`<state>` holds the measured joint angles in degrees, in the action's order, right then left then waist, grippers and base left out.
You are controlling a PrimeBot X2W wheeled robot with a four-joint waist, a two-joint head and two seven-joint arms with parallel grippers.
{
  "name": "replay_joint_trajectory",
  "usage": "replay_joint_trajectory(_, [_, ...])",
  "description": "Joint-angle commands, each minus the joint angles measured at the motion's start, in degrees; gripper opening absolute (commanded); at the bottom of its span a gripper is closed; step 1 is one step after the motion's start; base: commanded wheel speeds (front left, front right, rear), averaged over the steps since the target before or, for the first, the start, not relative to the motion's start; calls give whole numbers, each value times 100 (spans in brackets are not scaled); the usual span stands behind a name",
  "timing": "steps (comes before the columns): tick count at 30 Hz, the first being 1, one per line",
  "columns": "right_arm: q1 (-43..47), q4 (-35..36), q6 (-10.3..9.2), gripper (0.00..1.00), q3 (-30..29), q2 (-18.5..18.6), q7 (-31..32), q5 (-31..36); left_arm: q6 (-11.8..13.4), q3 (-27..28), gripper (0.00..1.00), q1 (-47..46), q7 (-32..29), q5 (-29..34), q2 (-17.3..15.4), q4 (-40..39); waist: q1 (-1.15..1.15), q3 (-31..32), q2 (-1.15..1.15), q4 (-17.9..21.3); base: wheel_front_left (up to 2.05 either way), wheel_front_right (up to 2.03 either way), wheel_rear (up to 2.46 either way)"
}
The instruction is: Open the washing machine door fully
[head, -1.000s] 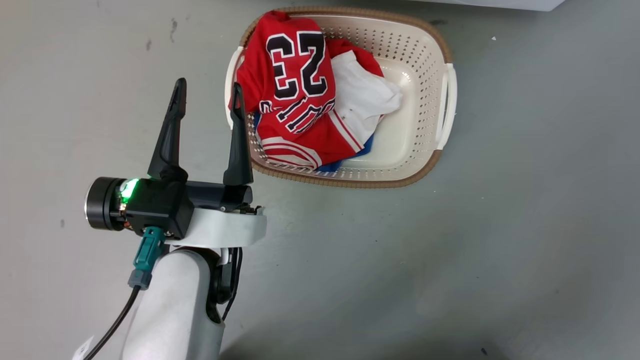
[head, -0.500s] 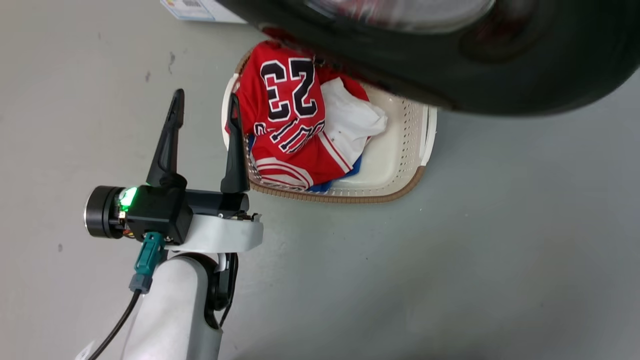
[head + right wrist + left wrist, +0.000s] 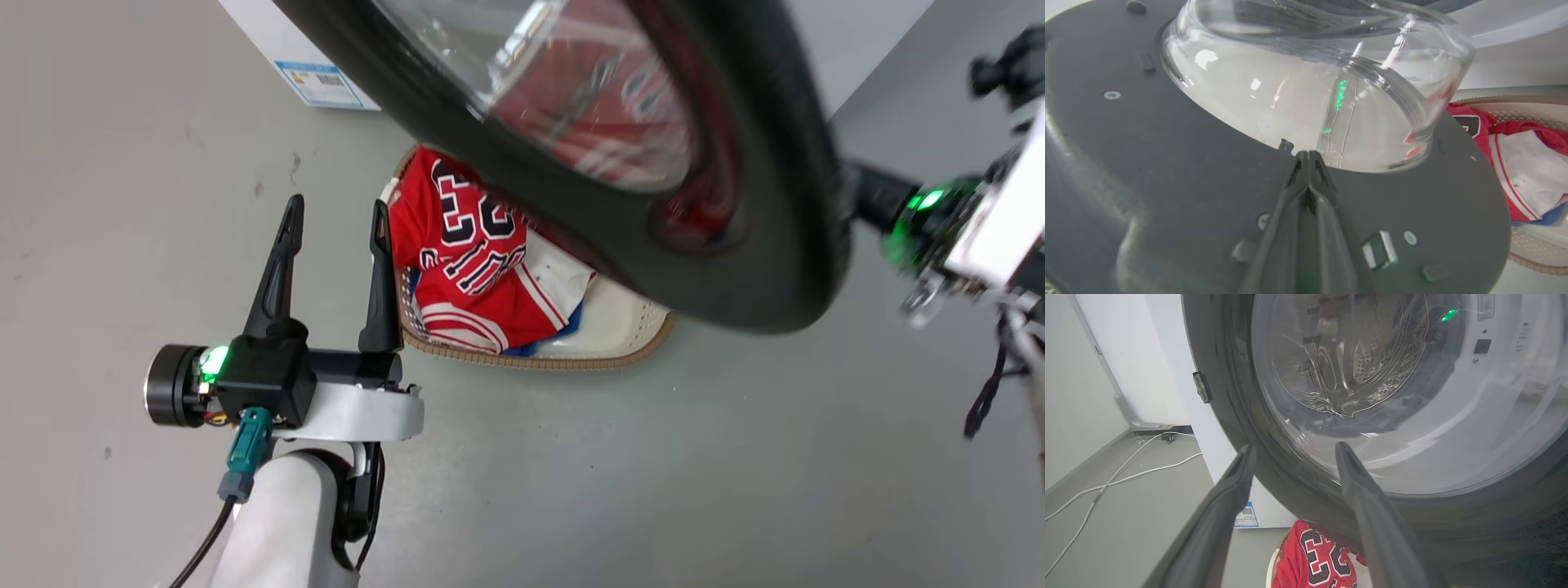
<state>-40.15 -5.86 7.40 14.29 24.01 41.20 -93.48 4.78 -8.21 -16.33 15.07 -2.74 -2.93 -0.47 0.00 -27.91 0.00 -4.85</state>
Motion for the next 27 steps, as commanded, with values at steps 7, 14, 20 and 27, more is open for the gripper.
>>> replay_joint_trajectory(7, [756, 403, 16, 0, 348, -201, 1, -132, 25, 43, 100, 238, 16, 25, 6, 42, 0, 405, 0, -25, 0, 0, 0])
replay_joint_trajectory(14, [1247, 667, 16, 0, 607, -360, -36, -258, 54, 54, 100, 454, 16, 7, 5, 77, 0, 738, 0, -83, 0, 0, 0])
replay_joint_trajectory(20, [1632, 851, 16, 0, 887, -502, -49, -288, 72, 80, 100, 655, 16, -2, 5, 104, 0, 1010, 0, -79, 0, 0, 0])
replay_joint_trajectory(27, [1976, 911, 16, 0, 1153, -661, -111, -337, 53, 116, 100, 838, 16, 10, 6, 149, 0, 1294, 0, -95, 0, 0, 0])
